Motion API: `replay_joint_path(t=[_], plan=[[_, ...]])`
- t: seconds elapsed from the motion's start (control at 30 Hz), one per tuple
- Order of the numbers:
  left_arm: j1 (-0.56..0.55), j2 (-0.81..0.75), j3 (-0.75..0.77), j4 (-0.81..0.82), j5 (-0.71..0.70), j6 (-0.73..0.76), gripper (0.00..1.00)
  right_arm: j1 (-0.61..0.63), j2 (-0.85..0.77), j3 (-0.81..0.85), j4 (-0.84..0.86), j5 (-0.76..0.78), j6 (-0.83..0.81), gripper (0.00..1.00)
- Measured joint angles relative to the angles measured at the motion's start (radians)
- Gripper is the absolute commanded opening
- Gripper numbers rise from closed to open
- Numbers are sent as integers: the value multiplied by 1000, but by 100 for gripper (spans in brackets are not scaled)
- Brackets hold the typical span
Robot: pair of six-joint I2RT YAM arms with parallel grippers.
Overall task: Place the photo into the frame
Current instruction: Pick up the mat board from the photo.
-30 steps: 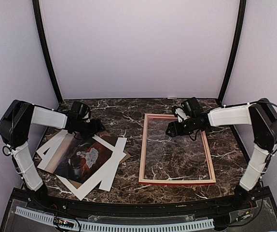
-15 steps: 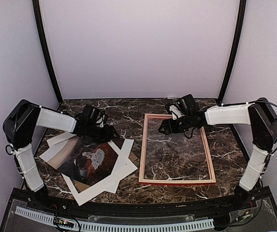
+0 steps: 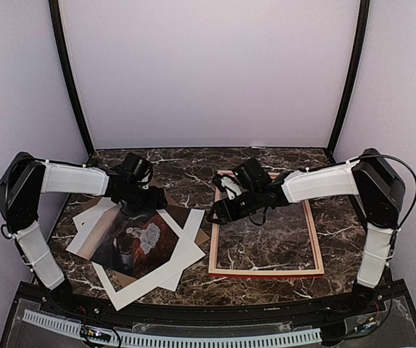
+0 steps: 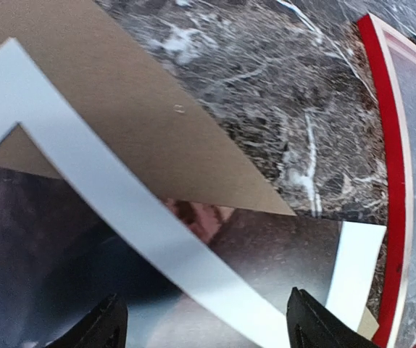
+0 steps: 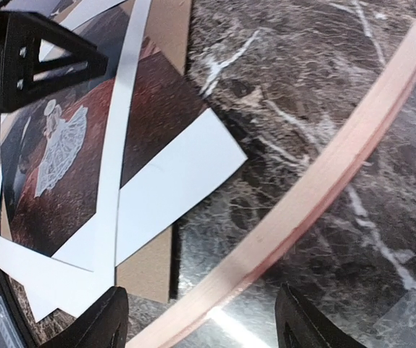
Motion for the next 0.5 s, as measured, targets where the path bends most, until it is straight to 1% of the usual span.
replay_joint_path(t=[0.13,0.27,0.37,0.5], plan=[[2,-81,-8,-66,-156,-2,83,58,29,30,2,-12,8,69],[4,-181,-38,-112,-262,-10,84,119,71,79,-5,-18,17,65],[20,-249,-89,-140,-296,-25,84,156,116,136,-38,-19,22,62],[55,-351,-188,-180,-298,-58,84,189,161,198,-124,-18,37,57]])
